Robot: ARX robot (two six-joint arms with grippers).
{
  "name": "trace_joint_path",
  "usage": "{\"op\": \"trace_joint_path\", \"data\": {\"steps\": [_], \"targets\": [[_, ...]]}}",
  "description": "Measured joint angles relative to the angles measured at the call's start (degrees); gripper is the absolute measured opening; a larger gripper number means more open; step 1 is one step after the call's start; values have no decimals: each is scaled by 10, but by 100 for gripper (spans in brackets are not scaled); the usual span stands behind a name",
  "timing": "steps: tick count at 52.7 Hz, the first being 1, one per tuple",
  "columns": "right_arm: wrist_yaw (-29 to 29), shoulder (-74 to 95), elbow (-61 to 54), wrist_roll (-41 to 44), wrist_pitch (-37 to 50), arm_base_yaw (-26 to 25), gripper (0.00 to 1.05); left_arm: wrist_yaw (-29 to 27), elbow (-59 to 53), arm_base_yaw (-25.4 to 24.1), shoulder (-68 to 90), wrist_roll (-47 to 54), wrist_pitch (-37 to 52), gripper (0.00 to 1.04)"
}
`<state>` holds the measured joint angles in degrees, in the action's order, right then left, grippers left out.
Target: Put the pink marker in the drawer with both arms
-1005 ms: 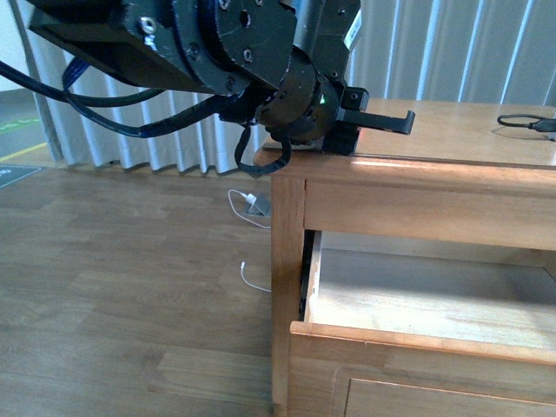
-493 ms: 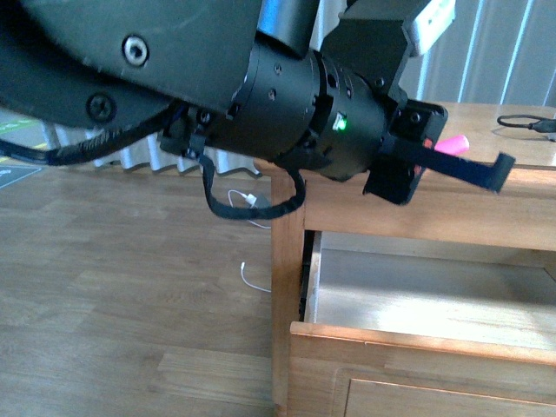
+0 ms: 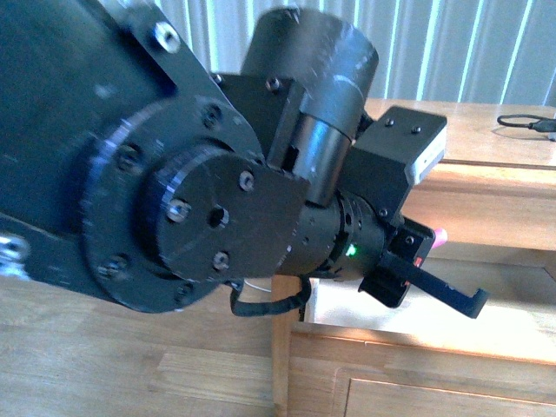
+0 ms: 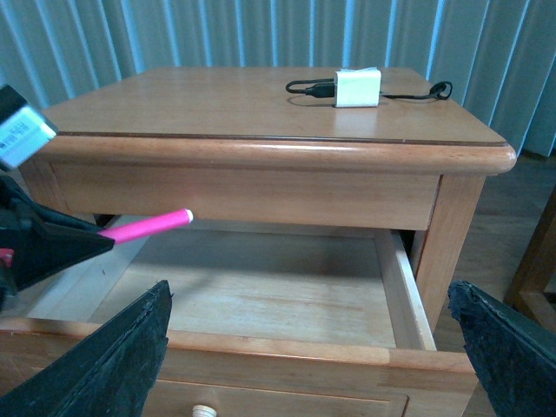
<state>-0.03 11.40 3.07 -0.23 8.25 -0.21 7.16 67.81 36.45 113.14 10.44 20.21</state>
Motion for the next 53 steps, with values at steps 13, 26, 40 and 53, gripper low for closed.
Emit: {"op": "trace_joint_path", "data": {"steps": [13,26,40,53], "targets": [[0,0,0,0,0,0,96,-31,47,12,59,-17,0,26],[0,0,0,0,0,0,96,-98,37,19,37,-19,3,71],[0,0,0,0,0,0,96,-152,-55,15,-83,-36,38,99],[0,0,0,0,0,0,96,-210,-168,7,-214,-62,75,99]]}}
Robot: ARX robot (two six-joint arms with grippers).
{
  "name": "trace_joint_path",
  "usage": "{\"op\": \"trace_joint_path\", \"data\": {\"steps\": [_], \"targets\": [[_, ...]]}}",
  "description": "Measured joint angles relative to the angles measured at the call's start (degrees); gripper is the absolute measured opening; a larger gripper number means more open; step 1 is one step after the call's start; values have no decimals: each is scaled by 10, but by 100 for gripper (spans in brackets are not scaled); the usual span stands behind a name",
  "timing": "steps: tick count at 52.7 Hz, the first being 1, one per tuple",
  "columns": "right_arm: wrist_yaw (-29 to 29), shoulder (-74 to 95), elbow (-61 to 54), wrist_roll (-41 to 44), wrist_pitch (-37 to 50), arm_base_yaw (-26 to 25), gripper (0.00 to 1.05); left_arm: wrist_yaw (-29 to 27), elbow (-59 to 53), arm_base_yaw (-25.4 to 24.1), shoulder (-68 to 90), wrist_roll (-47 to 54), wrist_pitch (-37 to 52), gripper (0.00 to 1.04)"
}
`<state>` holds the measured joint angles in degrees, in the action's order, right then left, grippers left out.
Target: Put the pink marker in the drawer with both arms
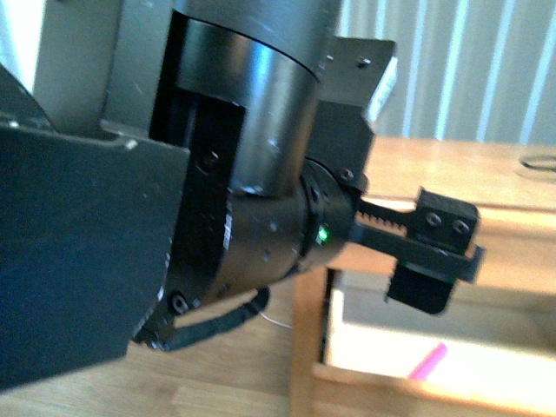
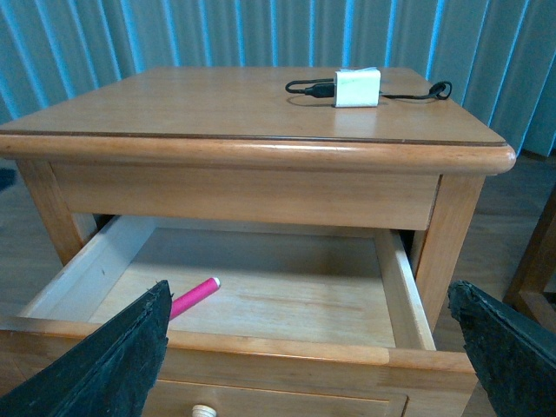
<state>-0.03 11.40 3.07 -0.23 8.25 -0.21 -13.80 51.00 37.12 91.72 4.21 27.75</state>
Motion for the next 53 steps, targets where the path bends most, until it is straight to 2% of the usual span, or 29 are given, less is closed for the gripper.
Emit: {"op": "trace_joint_path", "data": {"steps": [8,17,30,40,47,48,50,53], "targets": [[0,0,0,0,0,0,96,-70,-73,-15,-90,-8,11,99],[0,0,0,0,0,0,96,-124,-167,-18,-234,-11,-4,99],[0,0,0,0,0,0,96,-226,-289,-62,-451,-46,-116,99],[0,0,0,0,0,0,96,-264,-341,-112,-596,-96,-209,99],[0,0,0,0,0,0,96,-261,-341,-114,-602,-105,-212,99],[0,0,0,0,0,0,96,-247,-343,-117,-603,-103,-207,98],[0,0,0,0,0,0,96,-162,-365,-141,-619,-85,-162,89],[0,0,0,0,0,0,96,-93,-387,-166,-639,-70,-136,80]]}}
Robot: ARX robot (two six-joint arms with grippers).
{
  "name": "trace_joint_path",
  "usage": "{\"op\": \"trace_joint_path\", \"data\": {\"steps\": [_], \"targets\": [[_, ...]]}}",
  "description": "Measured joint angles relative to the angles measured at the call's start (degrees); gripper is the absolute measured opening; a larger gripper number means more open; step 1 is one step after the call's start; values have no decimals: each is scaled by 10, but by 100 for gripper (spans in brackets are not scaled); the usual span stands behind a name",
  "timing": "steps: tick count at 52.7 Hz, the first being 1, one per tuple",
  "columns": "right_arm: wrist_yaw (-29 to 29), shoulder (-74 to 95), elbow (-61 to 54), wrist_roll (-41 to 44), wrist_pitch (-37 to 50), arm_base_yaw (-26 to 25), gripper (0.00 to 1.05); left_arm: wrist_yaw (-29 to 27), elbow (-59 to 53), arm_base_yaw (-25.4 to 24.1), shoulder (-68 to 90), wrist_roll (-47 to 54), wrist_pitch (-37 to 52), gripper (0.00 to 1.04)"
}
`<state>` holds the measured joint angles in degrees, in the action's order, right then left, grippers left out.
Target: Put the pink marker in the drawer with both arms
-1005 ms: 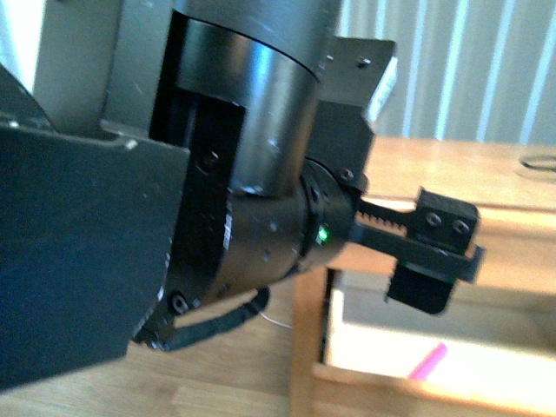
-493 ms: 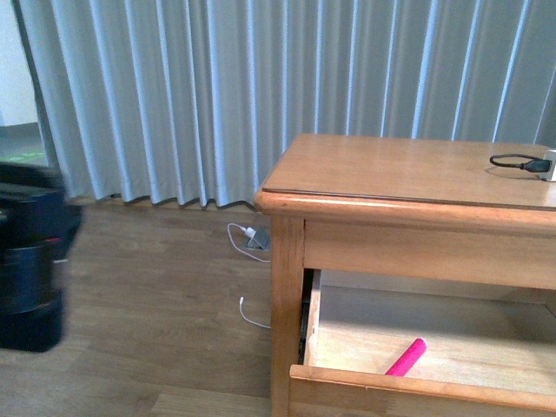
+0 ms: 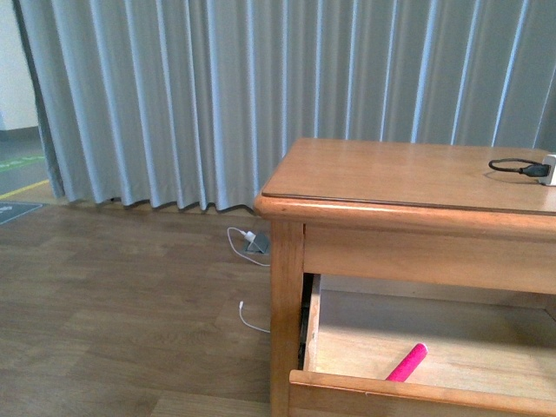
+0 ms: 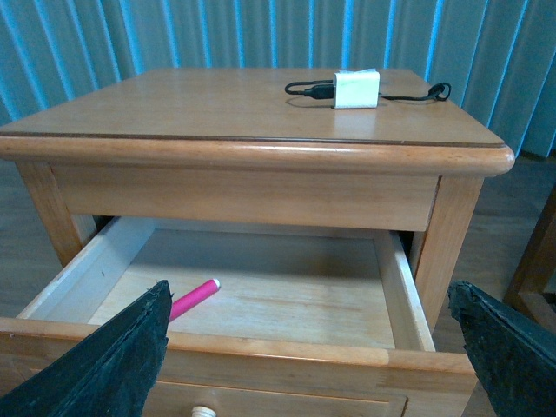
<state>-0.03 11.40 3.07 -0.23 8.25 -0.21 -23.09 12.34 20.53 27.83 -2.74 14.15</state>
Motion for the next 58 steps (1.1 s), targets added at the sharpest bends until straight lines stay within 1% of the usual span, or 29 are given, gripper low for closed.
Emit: {"op": "trace_joint_path", "data": {"steps": [3,6,8,18,19,22,24,26,27,28,30,43,48,58], "targets": [[0,0,0,0,0,0,96,56,-18,-29,-26,10,3,68],[0,0,0,0,0,0,96,82,-31,-50,-41,15,2,57],[0,0,0,0,0,0,96,90,-37,-59,-48,16,1,52],[0,0,0,0,0,0,96,138,-66,-108,-92,21,-14,16],[0,0,0,0,0,0,96,140,-66,-111,-94,22,-15,15],[0,0,0,0,0,0,96,151,-73,-122,-105,22,-19,4],[0,0,0,0,0,0,96,160,-76,-129,-112,23,-23,4],[0,0,0,0,0,0,96,198,-80,-153,-121,23,-29,4],[0,0,0,0,0,0,96,217,-83,-173,-127,24,-32,4],[0,0,0,0,0,0,96,226,-85,-187,-132,24,-34,4],[0,0,0,0,0,0,96,223,-87,-198,-138,24,-37,4],[0,0,0,0,0,0,96,229,-101,-204,-172,25,-57,4],[0,0,0,0,0,0,96,232,-110,-204,-249,26,-137,4],[0,0,0,0,0,0,96,231,-110,-204,-275,25,-140,4]]}}
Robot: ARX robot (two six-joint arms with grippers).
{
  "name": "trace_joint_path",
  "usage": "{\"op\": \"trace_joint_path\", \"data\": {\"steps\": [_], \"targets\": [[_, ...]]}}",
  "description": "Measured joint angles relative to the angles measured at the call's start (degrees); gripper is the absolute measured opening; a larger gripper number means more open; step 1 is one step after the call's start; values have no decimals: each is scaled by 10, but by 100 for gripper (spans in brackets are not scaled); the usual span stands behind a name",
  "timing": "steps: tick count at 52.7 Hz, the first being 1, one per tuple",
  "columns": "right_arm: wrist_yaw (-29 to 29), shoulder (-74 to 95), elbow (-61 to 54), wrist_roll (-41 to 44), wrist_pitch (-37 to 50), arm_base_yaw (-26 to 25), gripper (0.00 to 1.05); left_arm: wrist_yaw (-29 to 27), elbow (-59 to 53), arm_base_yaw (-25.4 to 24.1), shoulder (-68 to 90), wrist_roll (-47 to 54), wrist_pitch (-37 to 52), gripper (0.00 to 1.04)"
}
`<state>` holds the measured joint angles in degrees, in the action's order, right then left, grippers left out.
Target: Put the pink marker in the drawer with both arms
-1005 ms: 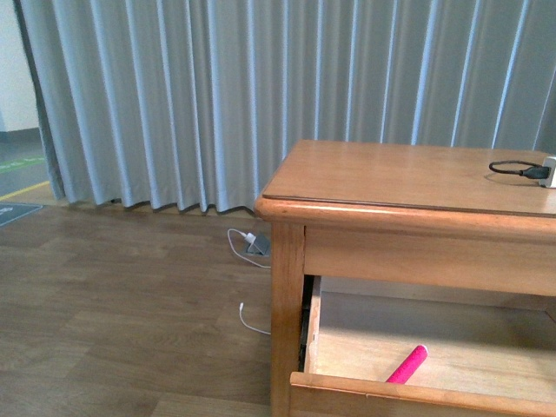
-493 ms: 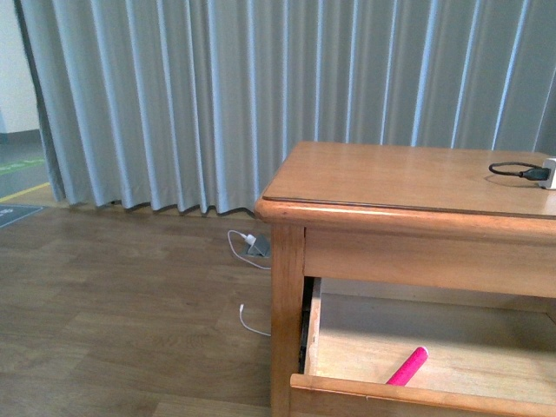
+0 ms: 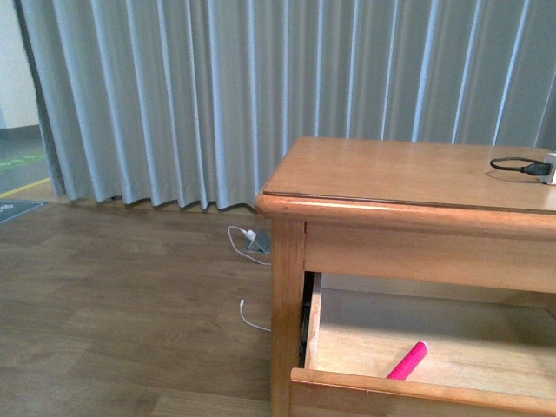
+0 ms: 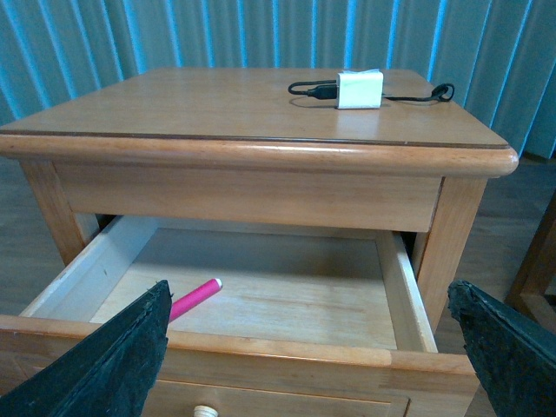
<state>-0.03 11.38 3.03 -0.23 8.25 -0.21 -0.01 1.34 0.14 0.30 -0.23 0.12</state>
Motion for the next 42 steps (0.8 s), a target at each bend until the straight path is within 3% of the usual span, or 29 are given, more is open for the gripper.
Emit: {"op": "trace_joint_path", "data": {"steps": [16,19,25,31,42], "targets": [[0,0,0,0,0,0,96,0,0,0,0,0,0,5],[-5,2,2,-4,-9,0,96,0,0,0,0,0,0,16],[-57,50,47,-22,-160,-3,96,0,0,0,0,0,0,38],[-103,135,76,-14,-240,-7,96,0,0,0,0,0,0,57],[-121,350,135,5,-201,1,96,0,0,0,0,0,0,94]]}}
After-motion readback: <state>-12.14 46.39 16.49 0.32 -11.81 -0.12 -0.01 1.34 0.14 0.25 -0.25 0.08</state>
